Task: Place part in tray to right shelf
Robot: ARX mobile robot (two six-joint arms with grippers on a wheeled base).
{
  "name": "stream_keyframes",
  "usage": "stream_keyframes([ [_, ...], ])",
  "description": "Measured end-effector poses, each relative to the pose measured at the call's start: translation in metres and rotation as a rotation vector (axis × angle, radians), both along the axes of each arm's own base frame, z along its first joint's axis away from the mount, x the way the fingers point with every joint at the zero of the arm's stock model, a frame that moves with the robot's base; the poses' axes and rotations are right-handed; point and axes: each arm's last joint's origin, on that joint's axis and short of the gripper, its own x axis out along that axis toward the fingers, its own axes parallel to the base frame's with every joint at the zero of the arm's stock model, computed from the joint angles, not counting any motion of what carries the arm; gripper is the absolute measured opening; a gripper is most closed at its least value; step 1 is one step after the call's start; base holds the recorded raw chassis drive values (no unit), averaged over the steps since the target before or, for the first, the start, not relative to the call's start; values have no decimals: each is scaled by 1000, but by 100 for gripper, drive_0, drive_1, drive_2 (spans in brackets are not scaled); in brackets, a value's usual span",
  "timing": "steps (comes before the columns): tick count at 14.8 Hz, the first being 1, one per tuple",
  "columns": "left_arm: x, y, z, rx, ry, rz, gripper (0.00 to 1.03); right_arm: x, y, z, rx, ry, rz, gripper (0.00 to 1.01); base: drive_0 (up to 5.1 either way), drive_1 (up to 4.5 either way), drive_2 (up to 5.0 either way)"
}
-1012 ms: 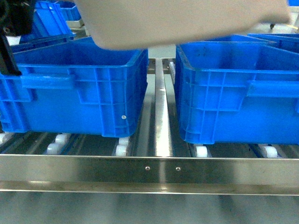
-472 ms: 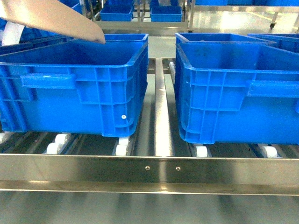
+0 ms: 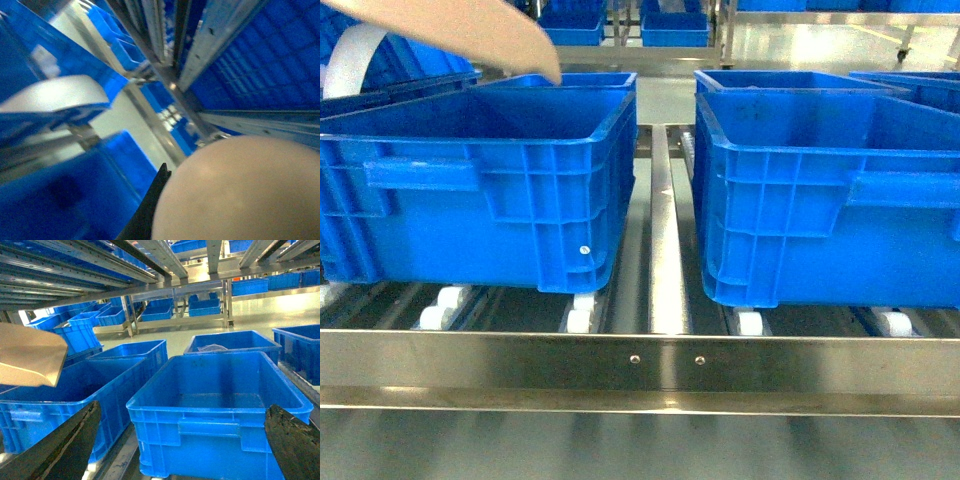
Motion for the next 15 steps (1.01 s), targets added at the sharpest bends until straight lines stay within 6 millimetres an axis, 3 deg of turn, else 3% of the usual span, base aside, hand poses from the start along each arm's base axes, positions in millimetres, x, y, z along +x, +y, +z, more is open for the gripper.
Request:
stream_keyframes([
  [1,-19,-7,-2,-80,-45,-104,12,0,0,0,0,0,0,98,0,0,0],
  [3,-35,-16,-10,-100,-47,-155,12,0,0,0,0,0,0,98,0,0,0],
  [6,-48,-25,-17,-98,-38,-182,12,0,0,0,0,0,0,98,0,0,0],
  [8,-69,-38,-35,-26,31,-213,12,0,0,0,0,0,0,98,0,0,0],
  [9,-73,-33,-37,147,157,-285,12,-2,1,-3,-48,86,-75,89,0,0,0],
  [12,-110,-13,-81,736,323,-276,12,-8,-8,-27,-157,131,-192,52,0,0,0],
  [15,-140,-7,-106,876,314,-268,12,-14,-18,-45,-175,130,-195,14,0,0,0],
])
